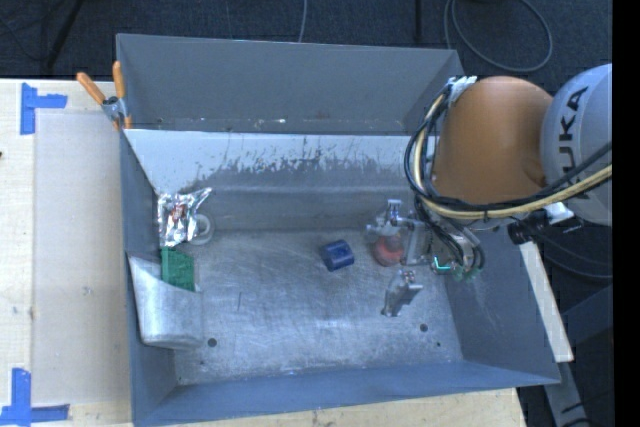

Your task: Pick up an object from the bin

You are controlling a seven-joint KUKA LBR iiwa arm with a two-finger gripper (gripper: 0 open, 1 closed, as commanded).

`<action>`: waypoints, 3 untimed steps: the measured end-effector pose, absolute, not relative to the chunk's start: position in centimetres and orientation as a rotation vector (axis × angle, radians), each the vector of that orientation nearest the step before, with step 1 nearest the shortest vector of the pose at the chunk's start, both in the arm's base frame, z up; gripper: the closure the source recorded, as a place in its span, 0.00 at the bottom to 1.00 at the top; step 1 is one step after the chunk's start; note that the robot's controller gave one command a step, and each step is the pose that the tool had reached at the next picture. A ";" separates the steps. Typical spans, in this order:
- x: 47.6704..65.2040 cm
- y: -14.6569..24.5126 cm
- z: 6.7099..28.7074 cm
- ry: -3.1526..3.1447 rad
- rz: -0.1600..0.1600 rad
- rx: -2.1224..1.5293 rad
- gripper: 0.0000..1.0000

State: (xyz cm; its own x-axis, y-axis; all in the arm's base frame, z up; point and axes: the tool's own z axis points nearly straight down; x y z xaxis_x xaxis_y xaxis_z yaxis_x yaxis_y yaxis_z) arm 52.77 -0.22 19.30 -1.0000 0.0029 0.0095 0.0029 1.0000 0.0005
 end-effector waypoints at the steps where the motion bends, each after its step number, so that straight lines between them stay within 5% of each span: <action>1: 59.3 -2.0 10.9 -3.138 -0.001 -0.061 0.00; 2: 60.8 1.1 7.3 -3.141 0.002 0.193 0.00; 3: 61.0 1.1 7.5 -3.147 0.001 0.192 1.00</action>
Offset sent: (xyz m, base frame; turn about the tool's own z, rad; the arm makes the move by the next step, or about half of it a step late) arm 0.0653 -0.0185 -0.0790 0.0333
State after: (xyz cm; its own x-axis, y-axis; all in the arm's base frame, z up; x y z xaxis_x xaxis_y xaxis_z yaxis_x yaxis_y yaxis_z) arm 61.00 1.10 7.54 -0.9925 -0.1214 -0.0107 -0.1214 0.9926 -0.0011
